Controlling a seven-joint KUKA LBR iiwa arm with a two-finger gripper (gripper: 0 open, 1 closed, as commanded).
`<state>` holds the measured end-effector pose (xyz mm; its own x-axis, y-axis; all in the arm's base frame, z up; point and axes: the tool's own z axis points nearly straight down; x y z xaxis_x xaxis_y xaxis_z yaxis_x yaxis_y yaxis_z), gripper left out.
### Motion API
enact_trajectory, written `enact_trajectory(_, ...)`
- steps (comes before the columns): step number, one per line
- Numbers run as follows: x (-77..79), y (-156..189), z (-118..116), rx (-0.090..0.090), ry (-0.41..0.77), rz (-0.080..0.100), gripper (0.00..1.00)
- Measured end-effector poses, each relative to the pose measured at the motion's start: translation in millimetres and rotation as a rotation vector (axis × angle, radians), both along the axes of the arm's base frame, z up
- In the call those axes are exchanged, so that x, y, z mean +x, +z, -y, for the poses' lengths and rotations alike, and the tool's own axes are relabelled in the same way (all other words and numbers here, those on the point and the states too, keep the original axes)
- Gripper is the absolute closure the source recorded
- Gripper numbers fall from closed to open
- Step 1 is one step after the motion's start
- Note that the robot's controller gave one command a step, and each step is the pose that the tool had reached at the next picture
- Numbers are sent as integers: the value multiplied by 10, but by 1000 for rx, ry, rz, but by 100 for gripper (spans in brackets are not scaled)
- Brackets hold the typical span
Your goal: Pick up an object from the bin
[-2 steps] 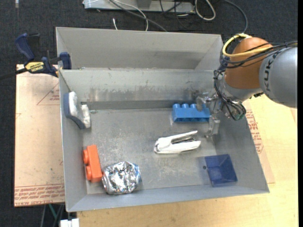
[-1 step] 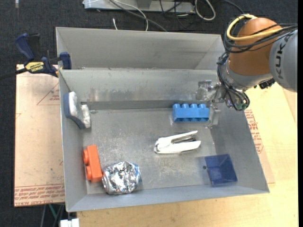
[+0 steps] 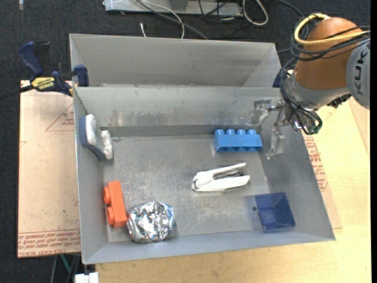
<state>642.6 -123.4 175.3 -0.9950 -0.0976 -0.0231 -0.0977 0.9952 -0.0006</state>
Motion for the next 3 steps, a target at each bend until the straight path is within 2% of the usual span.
enact_trajectory(1,-105,-1025,-89,-1,49,17,0)
enact_trajectory(2,-126,-921,-105,-2,26,16,0)
enact_trajectory(3,-626,-652,22,-8,261,16,0)
